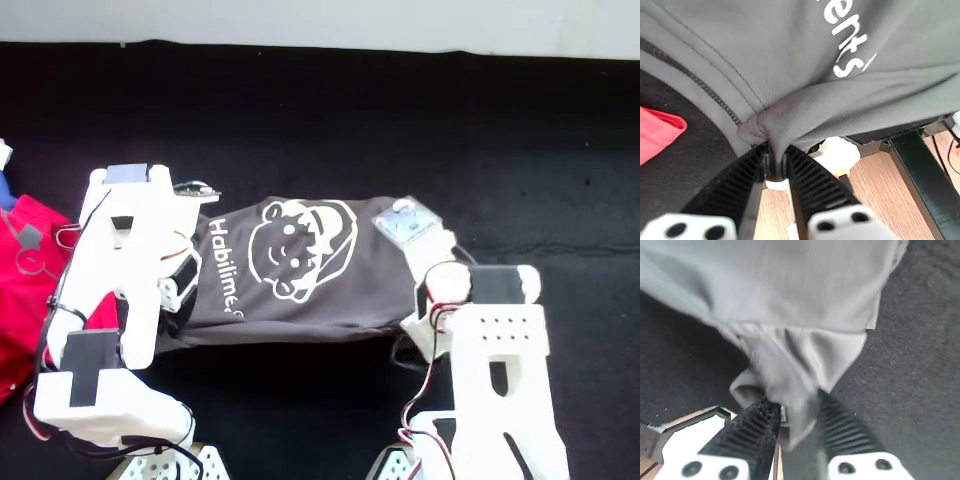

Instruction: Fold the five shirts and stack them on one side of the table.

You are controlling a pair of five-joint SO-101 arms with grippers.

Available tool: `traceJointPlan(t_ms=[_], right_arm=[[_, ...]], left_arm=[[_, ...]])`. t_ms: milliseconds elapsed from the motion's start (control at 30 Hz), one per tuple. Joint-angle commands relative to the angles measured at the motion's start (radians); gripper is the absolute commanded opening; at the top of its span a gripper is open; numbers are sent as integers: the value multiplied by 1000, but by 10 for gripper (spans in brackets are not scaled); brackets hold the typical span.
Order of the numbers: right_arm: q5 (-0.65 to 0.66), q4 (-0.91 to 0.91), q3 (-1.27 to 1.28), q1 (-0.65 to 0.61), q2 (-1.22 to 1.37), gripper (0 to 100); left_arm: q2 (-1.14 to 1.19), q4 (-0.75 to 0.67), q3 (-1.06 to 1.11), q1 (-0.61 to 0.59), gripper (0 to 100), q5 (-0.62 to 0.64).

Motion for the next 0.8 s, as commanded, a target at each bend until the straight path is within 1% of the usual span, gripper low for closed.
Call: traceJointPlan(t_ms=[0,133,200,333,433,500,667,767], right_arm=[[12,71,-137,-12,-25,287],[11,87,-237,-12,-18,296],[0,48,-249,-12,-7,296],[-164,-114,-205,-12,88,298],[-272,-234,-200,-18,237,299],[-318,-275,-206,-31,363,300],[-341,-289,-303,-96,642,300],[-342,-294,-375,-105,774,300]], left_arm=[[-28,8,-25,-12,155,-8],[-28,8,-145,-13,146,-5],[-28,8,-220,-12,143,-3],[-15,-6,-334,-4,146,12],[21,-104,-341,2,147,101],[81,-141,-338,13,147,130],[295,-158,-377,68,147,140],[415,-158,-444,77,145,140]])
